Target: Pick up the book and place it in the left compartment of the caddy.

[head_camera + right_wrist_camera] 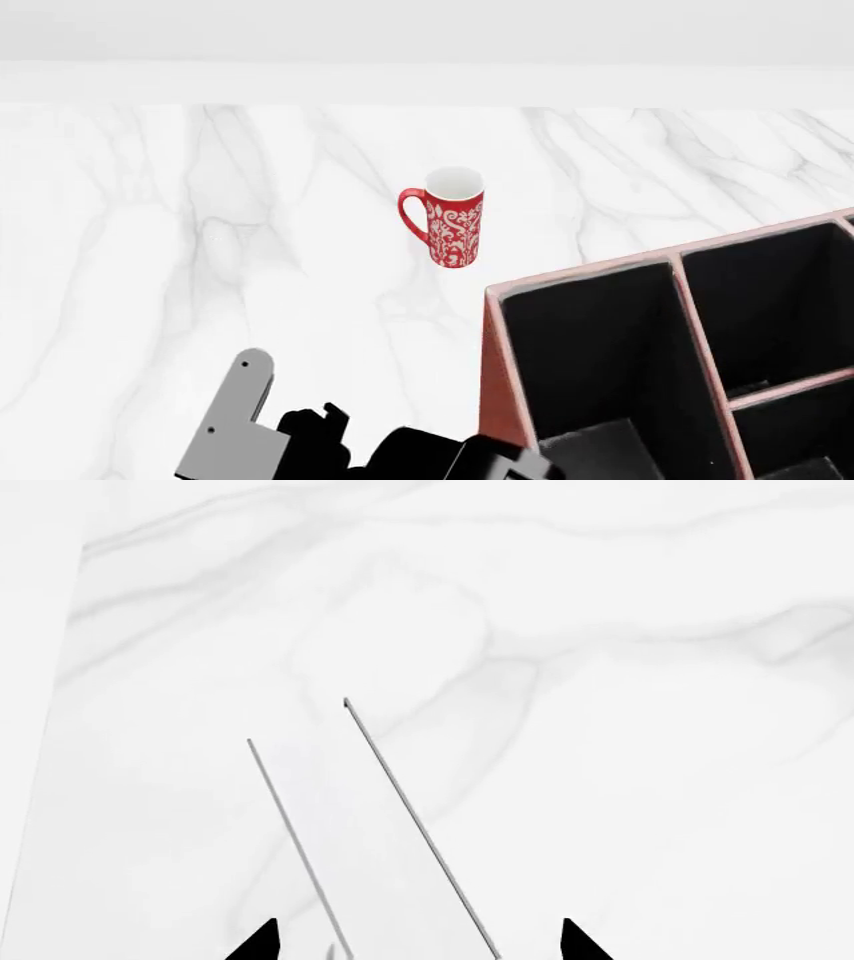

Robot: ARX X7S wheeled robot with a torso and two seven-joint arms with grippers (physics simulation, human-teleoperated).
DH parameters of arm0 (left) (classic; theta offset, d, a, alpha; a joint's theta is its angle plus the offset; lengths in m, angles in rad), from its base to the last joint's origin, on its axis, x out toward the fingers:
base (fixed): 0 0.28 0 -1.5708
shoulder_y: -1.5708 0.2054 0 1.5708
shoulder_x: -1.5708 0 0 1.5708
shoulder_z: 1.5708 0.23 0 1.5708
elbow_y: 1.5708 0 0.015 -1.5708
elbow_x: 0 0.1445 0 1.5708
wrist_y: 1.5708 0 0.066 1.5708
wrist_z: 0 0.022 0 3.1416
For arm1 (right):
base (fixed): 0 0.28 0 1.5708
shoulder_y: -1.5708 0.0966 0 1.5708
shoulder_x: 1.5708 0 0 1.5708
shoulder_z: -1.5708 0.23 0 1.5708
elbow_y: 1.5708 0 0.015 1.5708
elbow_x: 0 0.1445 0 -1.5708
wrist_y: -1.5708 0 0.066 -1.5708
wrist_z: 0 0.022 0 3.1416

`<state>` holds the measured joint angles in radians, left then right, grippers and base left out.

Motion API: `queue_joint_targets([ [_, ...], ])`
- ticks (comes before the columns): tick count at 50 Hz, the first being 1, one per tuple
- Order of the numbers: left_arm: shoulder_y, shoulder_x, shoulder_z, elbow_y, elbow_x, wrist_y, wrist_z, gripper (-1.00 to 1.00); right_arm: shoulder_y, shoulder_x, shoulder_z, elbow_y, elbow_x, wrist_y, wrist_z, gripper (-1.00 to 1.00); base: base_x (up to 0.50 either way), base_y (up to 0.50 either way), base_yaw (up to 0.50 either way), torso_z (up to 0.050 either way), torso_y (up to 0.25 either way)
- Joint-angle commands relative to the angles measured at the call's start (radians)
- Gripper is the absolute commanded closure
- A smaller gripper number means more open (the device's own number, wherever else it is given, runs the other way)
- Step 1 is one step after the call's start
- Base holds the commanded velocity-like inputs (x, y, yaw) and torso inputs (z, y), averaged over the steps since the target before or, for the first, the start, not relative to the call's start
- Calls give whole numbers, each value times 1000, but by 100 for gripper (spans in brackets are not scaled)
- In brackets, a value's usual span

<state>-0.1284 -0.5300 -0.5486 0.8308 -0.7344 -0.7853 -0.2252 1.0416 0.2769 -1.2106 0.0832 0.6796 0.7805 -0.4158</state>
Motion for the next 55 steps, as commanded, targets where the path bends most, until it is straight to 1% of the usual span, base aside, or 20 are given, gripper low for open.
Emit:
queue_joint_targets([
  [1, 2, -3, 1, 0, -3, 4, -3, -100, -9, -11, -21, 28, -18, -20, -12, -100, 0, 0, 0, 0, 0],
  [23, 8, -8, -4, 3, -11, 10, -8, -100, -20, -18, -23, 43, -19, -30, -6, -100, 0, 0, 0, 0, 0],
  [24, 9, -9, -5, 4, -11, 10, -9, -100, -21, -18, -23, 43, -18, -29, -5, 100, 0, 0, 0, 0, 0],
  [45, 14, -13, -3, 4, -17, 18, -13, -100, -28, -18, -4, 36, -8, -12, 40, 100, 0, 0, 0, 0, 0],
  [50, 13, -12, 4, -2, -11, 24, -12, -100, -25, -2, 28, -25, 26, 29, 83, 100, 0, 0, 0, 0, 0],
  [55, 10, -14, 7, -8, -10, 24, -14, -100, -16, 16, 74, -105, 90, 107, 138, 100, 0, 0, 1, 0, 0],
])
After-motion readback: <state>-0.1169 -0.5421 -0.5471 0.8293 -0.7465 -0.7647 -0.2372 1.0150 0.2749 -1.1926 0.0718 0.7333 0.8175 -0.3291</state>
